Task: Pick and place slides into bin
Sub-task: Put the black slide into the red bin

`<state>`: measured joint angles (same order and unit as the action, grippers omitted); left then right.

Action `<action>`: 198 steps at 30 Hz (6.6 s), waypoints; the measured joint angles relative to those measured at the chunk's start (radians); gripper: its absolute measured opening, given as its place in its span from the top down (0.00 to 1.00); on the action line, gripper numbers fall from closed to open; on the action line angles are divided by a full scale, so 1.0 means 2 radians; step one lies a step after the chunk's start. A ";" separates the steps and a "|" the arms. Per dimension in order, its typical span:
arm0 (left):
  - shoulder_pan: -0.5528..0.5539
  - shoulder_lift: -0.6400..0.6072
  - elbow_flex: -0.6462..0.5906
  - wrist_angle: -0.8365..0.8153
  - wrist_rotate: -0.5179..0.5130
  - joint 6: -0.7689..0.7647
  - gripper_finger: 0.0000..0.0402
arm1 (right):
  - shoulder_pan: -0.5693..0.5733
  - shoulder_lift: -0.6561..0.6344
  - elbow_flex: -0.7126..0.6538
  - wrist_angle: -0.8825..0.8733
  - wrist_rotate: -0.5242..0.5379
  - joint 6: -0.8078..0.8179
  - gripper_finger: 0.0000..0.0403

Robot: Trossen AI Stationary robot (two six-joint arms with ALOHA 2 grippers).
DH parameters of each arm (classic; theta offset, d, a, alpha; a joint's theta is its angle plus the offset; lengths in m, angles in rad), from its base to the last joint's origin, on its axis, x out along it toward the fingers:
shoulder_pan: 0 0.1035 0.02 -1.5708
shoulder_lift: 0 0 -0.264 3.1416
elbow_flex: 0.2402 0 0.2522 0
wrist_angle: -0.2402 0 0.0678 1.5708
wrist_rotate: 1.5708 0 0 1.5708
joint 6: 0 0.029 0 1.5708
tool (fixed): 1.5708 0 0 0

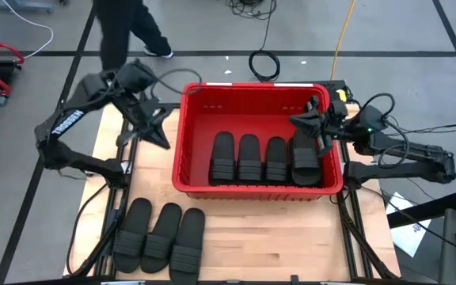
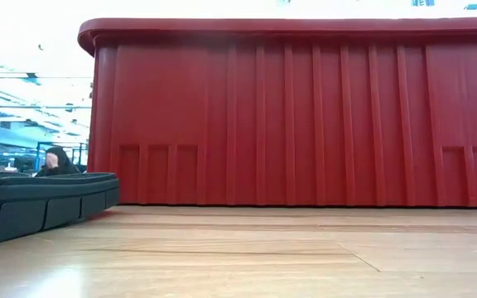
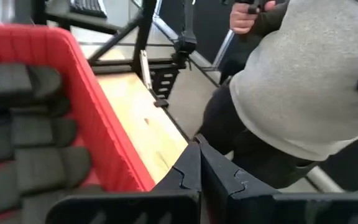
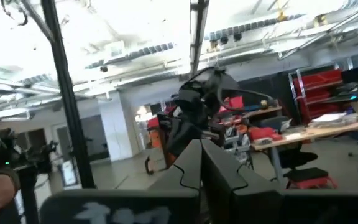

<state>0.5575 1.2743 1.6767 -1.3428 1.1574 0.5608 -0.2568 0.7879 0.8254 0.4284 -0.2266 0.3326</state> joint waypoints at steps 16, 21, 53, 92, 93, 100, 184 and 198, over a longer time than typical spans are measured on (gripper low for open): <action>-0.104 -0.110 -0.175 0.097 -0.043 -0.103 1.00 | 0.133 0.026 0.042 -0.073 0.126 -0.047 1.00; -0.196 -0.112 -0.176 0.139 -0.091 -0.198 1.00 | 0.136 0.016 0.042 -0.093 0.101 -0.042 1.00; -0.536 0.179 -0.175 0.289 -0.351 -0.456 0.86 | 0.136 -0.065 0.042 -0.142 -0.151 -0.028 1.00; -0.537 0.246 -0.336 0.509 -0.250 -0.535 0.41 | 0.136 -0.055 0.042 -0.142 -0.110 0.011 1.00; -0.537 0.246 -0.338 0.514 -0.249 -0.535 0.44 | 0.136 -0.055 0.042 -0.142 -0.110 0.010 1.00; -0.538 0.242 -0.334 0.544 -0.222 -0.499 0.82 | 0.136 -0.055 0.042 -0.142 -0.110 -0.001 1.00; -0.086 0.303 0.197 0.510 -0.396 -0.233 0.99 | 0.077 0.012 0.042 -0.145 0.316 -0.122 0.77; -0.118 0.320 0.196 0.512 -0.417 -0.166 0.99 | 0.031 0.036 0.042 -0.127 0.320 -0.083 0.62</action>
<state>0.3221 1.9137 2.0693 -0.3192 0.3243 0.2279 -0.1943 0.8605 0.9096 0.1746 0.4133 0.1670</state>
